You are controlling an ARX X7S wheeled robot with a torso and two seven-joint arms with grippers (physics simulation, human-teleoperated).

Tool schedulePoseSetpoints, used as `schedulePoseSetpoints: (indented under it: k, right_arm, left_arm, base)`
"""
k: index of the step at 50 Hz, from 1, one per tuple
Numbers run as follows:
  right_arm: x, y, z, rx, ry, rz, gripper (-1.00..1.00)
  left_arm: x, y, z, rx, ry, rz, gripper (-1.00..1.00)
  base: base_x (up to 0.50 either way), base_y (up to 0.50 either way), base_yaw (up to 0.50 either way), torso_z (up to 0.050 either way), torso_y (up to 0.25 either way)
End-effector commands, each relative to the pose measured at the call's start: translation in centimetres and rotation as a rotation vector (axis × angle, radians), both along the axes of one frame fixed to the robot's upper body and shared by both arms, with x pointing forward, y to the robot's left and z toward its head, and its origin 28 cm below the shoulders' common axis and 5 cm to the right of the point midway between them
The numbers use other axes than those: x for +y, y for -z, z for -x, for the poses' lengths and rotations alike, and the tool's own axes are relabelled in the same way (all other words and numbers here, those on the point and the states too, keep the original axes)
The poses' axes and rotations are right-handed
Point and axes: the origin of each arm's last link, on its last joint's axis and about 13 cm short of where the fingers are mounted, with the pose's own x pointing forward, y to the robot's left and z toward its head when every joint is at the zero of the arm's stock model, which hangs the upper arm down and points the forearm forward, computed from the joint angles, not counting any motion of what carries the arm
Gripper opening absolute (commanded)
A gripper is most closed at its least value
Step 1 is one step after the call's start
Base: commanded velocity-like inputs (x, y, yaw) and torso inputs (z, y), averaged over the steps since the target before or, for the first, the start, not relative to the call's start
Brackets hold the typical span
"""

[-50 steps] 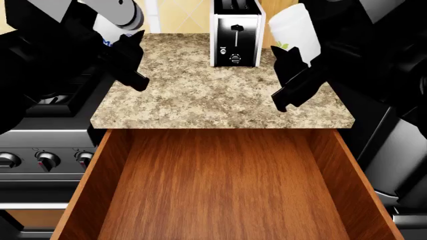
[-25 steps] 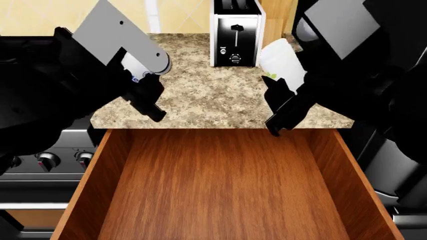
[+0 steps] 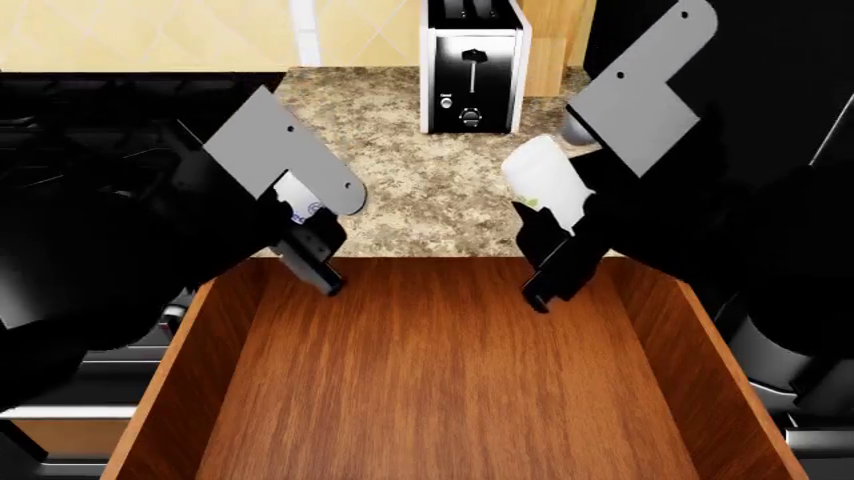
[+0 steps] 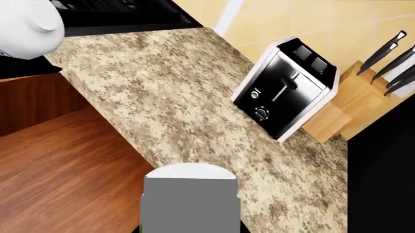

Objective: Pick and place the shaker into the drawer. Then close the cabinet.

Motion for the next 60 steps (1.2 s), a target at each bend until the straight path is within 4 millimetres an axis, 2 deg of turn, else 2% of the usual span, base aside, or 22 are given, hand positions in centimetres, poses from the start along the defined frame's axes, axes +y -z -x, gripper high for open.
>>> schedulePoseSetpoints:
  k: [1, 34, 46, 60]
  right_arm:
    - [-0.1, 1.2, -0.2, 0.024, 0.003, 0.025, -1.0]
    - [0.8, 6.6, -1.1, 0.181, -0.059, 0.051, -1.0]
    - [0.3, 7.8, -1.7, 0.202, -0.042, 0.048, -1.0]
    - [0.0, 9.7, -2.2, 0.241, -0.027, 0.055, -1.0]
  left_arm:
    - [-0.1, 1.9, 0.1, 0.036, 0.001, -0.029, -1.0]
    - [-1.0, 6.2, -0.3, 0.136, 0.037, -0.055, -1.0]
    - [-1.1, 8.2, -0.4, 0.183, 0.038, -0.074, -1.0]
    - [-1.4, 9.6, -0.5, 0.212, 0.042, -0.079, -1.0]
  base:
    - [0.0, 0.0, 0.0, 0.0, 0.0]
    - [0.0, 0.0, 0.0, 0.0, 0.0]
    - [0.0, 0.0, 0.0, 0.0, 0.001]
    - [0.0, 0.0, 0.0, 0.001, 0.001]
